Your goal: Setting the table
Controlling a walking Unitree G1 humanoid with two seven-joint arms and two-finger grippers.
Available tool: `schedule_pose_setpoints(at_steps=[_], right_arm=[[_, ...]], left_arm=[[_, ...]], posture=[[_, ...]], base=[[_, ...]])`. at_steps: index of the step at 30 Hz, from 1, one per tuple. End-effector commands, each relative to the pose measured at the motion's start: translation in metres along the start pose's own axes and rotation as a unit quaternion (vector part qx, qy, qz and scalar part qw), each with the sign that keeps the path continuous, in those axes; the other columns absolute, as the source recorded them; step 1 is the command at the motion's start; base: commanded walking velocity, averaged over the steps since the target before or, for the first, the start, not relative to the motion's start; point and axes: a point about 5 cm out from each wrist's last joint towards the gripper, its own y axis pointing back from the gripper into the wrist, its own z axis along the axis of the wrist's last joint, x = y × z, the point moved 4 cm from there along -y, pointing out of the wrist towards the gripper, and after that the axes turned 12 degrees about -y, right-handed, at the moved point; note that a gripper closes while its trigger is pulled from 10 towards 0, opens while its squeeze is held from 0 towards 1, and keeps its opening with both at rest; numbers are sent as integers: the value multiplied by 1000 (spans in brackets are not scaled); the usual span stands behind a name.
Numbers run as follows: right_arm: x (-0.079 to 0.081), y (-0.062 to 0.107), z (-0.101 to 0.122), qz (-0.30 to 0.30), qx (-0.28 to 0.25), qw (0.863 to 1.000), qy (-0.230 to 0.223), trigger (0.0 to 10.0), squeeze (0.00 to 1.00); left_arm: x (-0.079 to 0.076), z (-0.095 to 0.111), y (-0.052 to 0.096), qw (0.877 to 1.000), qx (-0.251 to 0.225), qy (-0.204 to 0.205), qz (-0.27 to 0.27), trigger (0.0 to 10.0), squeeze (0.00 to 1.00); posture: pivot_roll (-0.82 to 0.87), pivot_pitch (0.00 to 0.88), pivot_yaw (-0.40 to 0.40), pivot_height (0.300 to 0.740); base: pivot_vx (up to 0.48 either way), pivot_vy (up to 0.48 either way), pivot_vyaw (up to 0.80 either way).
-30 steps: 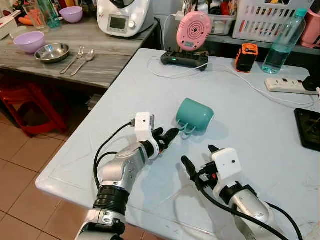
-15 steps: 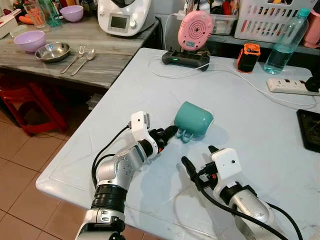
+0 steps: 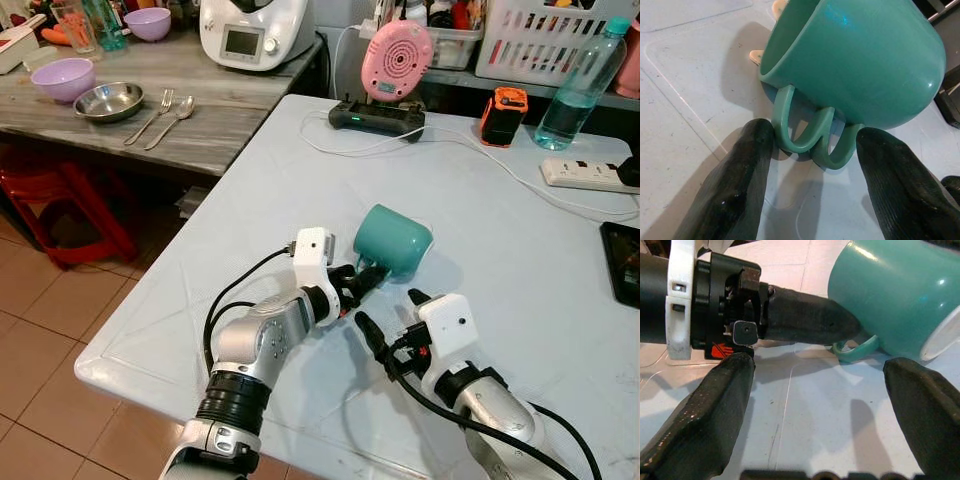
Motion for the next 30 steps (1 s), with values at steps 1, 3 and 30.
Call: schedule_pose_setpoints(at_steps=[1,3,30], right_arm=[[1,4,5,0,-7,1000,4,10000,0],[0,6,4,-3,-5,1000,0,10000,0],[2,6,3,-10,-4,1000,3,10000,0]], left_arm=[[-28,-9,-11,999,14,9,-43,10000,0],[-33,-8,-14,999,8,4,-50,10000,0],[-36,3,-36,996,-26,-83,7,0,0]], posture=[[-113,94,36,740],[-117,95,37,740],[-134,93,50,740]], base=[[0,0,0],[0,0,0],[0,0,0]])
